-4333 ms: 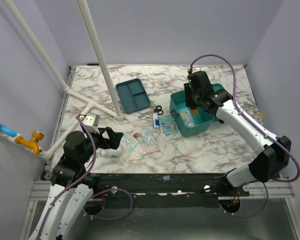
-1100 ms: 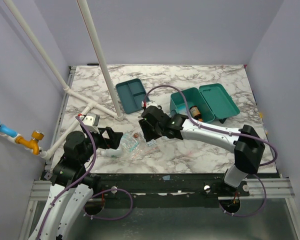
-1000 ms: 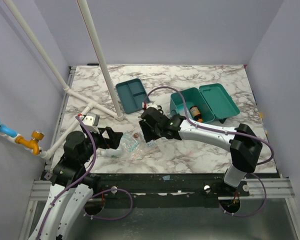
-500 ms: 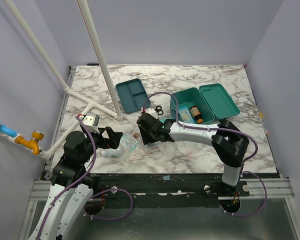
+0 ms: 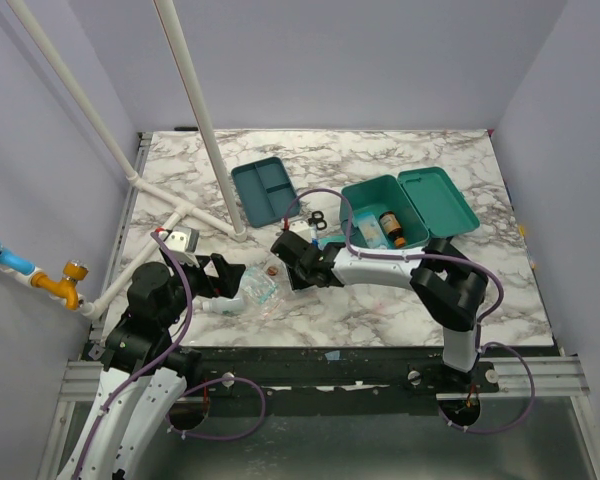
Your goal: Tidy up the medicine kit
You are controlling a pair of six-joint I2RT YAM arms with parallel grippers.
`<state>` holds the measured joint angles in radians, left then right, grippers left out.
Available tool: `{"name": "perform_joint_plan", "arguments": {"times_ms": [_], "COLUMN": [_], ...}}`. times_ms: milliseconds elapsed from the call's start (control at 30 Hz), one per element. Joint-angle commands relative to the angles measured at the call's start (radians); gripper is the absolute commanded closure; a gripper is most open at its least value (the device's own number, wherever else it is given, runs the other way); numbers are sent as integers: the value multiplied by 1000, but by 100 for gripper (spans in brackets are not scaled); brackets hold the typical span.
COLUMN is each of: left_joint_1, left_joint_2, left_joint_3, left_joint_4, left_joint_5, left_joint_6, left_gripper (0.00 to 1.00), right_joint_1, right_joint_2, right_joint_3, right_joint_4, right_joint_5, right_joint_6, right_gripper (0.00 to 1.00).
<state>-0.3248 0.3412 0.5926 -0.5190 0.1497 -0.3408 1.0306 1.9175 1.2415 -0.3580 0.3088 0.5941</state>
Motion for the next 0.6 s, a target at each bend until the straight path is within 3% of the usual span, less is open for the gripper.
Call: {"name": "perform_joint_plan", "arguments": {"times_ms": [0,200,567], "left_joint_1": [-5,-5,-5], "left_joint_2": [5,10,16], "left_joint_3": [7,7,6], "left_joint_4": [-9,-7,-6], "left_joint_5": [-7,-6,-2], "left_joint_6": [9,9,10], "left_gripper": [2,1,1], "right_joint_1": [4,4,4], "right_joint_2": [8,-27,-213], "right_joint_3": [-39,-66,-65], "right_joint_4": [-4,5,-37], "right_joint_5": [40,35,-8], "right_joint_6": [-2,-20,-60], "right_gripper": [76,99,99]}}
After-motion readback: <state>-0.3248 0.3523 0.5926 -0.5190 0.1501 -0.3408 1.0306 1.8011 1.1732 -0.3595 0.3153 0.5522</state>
